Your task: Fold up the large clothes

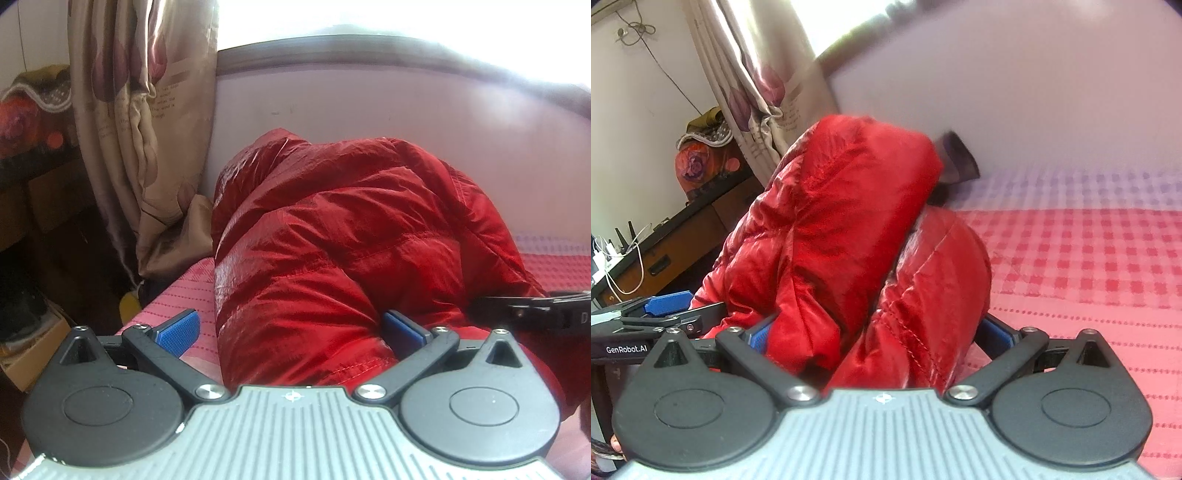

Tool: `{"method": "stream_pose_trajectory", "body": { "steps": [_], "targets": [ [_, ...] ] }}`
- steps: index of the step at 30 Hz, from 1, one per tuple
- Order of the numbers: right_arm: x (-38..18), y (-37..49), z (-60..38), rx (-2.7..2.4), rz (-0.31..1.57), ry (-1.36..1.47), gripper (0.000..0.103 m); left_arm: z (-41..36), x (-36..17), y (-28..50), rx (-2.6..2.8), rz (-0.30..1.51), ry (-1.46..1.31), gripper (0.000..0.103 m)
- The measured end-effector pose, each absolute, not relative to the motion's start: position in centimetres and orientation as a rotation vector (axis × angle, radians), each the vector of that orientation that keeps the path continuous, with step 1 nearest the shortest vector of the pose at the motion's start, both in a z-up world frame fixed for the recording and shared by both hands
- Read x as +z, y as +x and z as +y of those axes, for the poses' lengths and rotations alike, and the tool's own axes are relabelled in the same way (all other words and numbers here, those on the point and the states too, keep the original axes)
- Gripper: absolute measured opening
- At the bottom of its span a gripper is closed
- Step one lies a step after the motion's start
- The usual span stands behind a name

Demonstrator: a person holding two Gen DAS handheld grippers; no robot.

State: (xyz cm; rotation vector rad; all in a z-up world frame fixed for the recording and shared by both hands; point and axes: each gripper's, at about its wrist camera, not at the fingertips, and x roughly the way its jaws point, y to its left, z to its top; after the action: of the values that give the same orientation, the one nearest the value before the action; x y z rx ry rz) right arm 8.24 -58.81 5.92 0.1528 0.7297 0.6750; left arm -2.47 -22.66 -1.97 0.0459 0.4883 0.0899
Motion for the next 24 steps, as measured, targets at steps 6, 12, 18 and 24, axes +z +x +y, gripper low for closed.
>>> {"method": "stream_pose_trajectory", "body": {
  "steps": [6, 12, 18, 24],
  "targets": [
    [6.9, 7.1, -59.8, 0.670, 0.680, 0.149, 0.103, -23.2, -1.6, -2.8, 0.124, 0.479, 0.085, 0.103],
    [7.8, 5.9, -60.3, 0.652, 0.641, 0.111, 0.103, -23.4, -1.7, -3.0, 0.142, 0.468, 0.080, 0.103],
    [8.8, 4.1, -60.0, 0.614, 0.569, 0.014, 0.103, -23.7, -1.4, -3.6, 0.185, 0.465, 0.073, 0.103],
    [8.9, 3.0, -60.1, 0.595, 0.545, -0.056, 0.103, -24.6, -1.0, -5.0, 0.205, 0.427, 0.101, 0.103]
  ]
}}
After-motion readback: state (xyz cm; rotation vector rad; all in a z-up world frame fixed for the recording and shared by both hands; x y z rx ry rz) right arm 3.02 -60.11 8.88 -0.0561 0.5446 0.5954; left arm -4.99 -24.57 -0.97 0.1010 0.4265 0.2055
